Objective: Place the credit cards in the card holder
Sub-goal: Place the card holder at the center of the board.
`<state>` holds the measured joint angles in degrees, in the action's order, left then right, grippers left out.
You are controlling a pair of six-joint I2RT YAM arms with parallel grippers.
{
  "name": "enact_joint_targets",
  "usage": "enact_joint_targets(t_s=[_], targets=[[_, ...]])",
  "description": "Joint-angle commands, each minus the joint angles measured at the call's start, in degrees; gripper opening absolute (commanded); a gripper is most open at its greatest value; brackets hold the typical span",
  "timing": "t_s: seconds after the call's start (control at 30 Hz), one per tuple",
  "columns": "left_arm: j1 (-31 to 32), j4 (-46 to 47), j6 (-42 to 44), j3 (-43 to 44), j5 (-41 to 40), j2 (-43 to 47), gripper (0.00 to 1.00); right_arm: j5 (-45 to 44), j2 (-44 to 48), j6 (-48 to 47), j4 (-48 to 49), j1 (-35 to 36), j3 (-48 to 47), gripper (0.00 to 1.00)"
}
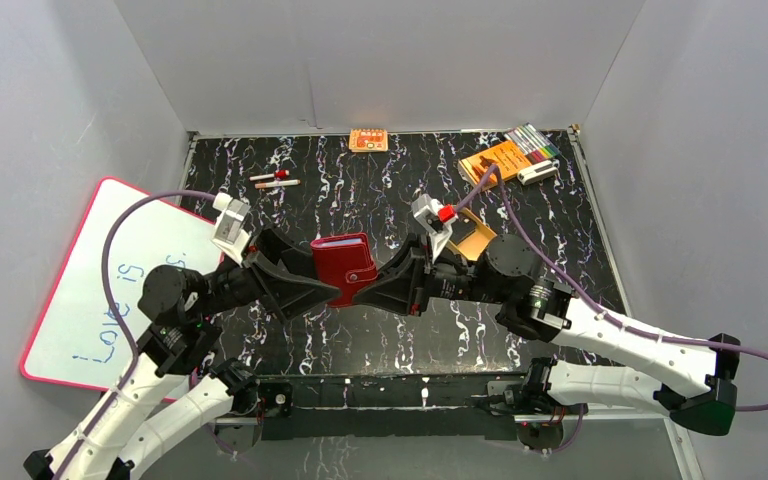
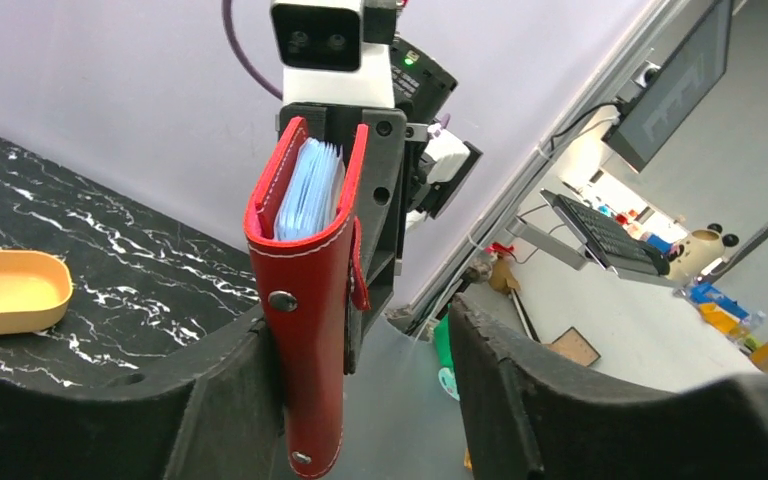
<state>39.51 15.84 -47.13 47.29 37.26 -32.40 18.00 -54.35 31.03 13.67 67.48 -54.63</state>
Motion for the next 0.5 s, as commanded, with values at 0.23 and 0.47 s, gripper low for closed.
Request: enact_joint_targets(t_s=[0.23,0.47], targets=[[0.1,6.6,-5.8,-6.7,0.9,0.5,0.59,-12.7,3.3,-2.1,0.2,-0.3,1.0,0.00],[0.1,7.3,-7.0,-10.0,-1.0,2.4,0.59,-15.7,4.4,-1.8,0.3,-0.3,2.6,0.00]])
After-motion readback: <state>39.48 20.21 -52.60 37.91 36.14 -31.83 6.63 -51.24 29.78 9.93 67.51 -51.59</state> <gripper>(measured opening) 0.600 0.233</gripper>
